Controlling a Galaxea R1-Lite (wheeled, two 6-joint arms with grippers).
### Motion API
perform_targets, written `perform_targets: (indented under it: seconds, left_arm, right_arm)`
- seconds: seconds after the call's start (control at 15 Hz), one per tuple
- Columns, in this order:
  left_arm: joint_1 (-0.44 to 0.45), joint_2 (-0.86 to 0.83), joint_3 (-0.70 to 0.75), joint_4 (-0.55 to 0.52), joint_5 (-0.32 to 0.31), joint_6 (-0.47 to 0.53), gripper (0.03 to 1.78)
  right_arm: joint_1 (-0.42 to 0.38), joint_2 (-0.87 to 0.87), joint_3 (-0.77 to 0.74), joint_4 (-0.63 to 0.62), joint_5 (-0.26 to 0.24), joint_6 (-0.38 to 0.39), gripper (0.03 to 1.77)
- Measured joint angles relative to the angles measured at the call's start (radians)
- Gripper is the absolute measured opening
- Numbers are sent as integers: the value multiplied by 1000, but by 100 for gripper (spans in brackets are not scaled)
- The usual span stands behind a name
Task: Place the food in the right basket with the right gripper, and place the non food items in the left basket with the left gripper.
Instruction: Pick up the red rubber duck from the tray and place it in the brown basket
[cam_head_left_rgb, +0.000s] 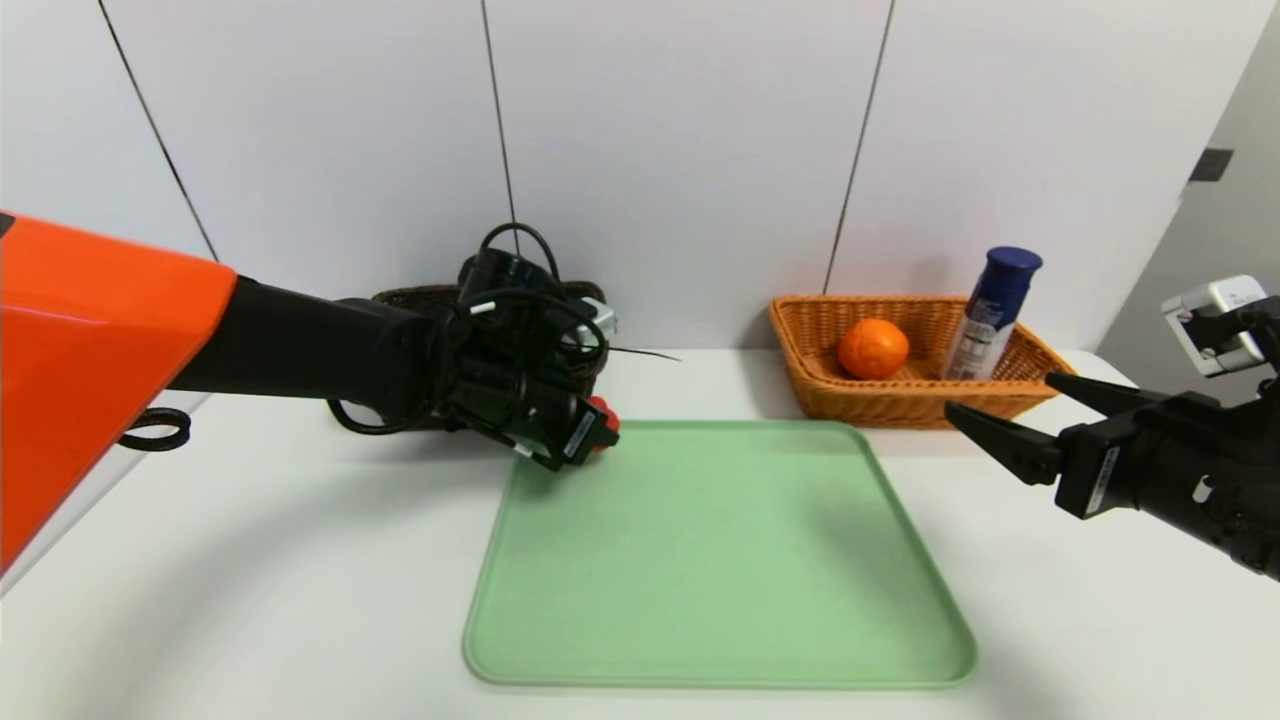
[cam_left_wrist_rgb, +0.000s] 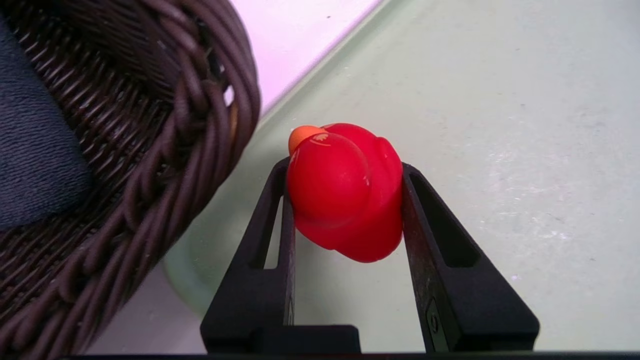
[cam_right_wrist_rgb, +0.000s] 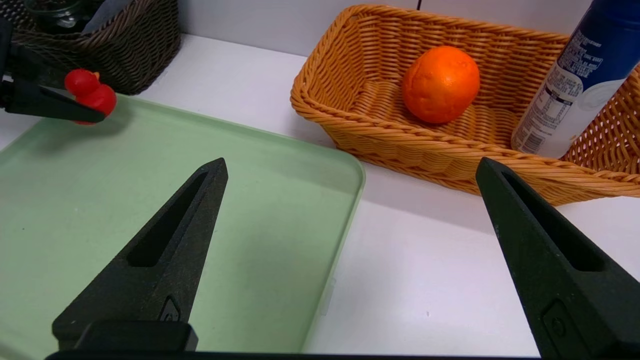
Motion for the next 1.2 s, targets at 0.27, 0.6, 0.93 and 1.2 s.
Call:
perform_targets:
  seconds: [0.27, 0.6, 0.93, 1.2]
  left_arm:
    - [-1, -38, 25, 34, -45, -5, 65]
    - [5, -111, 7, 31, -49, -45, 64]
    - [91, -172, -57, 29, -40, -66, 64]
    - [216, -195, -85, -15, -34, -57, 63]
  right_arm:
    - [0, 0, -2, 0, 0, 0, 171]
    - [0, -2, -3, 0, 0, -3, 171]
    - [0, -2, -5, -4, 0, -9, 171]
    - [0, -3, -5, -4, -1, -13, 171]
